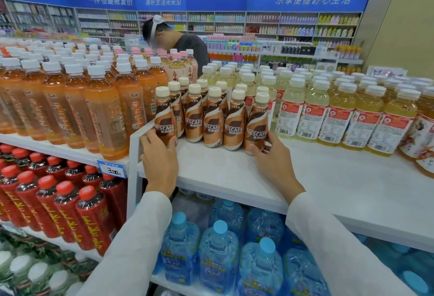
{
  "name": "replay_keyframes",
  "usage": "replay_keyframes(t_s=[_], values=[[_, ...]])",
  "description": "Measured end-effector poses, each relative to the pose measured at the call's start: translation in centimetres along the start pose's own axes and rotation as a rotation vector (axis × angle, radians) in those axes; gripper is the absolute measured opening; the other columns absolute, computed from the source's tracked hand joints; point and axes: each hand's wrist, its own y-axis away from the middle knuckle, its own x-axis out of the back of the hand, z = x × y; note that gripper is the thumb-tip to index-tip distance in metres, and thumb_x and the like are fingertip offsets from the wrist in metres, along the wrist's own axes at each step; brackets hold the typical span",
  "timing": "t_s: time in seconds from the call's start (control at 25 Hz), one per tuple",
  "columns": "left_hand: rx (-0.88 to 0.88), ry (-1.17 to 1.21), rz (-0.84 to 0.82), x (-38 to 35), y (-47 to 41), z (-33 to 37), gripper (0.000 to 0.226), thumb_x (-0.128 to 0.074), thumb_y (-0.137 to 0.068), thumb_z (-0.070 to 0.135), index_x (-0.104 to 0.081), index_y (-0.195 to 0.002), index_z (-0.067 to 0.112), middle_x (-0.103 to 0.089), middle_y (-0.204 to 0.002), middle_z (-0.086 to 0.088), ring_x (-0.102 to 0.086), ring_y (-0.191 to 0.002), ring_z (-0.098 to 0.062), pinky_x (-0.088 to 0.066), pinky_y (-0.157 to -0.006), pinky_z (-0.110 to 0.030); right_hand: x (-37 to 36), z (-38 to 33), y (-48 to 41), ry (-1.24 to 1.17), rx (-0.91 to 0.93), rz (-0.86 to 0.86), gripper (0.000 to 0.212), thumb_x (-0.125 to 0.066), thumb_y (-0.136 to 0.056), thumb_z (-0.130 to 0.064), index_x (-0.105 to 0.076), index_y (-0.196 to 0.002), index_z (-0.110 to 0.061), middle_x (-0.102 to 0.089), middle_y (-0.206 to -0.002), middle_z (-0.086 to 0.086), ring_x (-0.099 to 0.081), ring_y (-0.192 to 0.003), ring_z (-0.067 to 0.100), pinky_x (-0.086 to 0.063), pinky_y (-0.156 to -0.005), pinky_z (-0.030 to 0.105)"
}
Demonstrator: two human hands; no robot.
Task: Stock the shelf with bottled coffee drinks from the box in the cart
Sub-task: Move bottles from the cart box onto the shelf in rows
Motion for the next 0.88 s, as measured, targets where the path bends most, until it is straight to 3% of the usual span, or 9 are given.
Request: replay_keyframes(t_s=[0.36,0.88], values=[[0.006,0.000,-0.020,0.3,0.0,0.1,0.060,-0.067,-0.098,0.036,-0.041,-0.147,0.014,-0.049,-0.146,-0.012,-0.051,-0.133,-0.034,-0.043,-0.109,-0.048,-0.1,-0.2,0.0,0.032,-0.008,-0.009,0.063,-0.070,-0.095,-0.031,-0.043,-0.151,-0.022,-0.057,-0.146,-0.001,-0.056,-0.131,0.022,-0.046,-0.112,0.046],[-0.005,0.019,-0.064,1.2,1.3,0.2,0.068,-0.069,-0.096,0.037,-0.037,-0.149,0.009,-0.050,-0.149,-0.016,-0.050,-0.135,-0.034,-0.042,-0.110,-0.046,0.6,-0.8,1.1,0.004,-0.040,-0.036,0.072,-0.070,-0.095,-0.038,-0.034,-0.155,-0.022,-0.049,-0.154,0.001,-0.050,-0.138,0.024,-0.042,-0.114,0.040]])
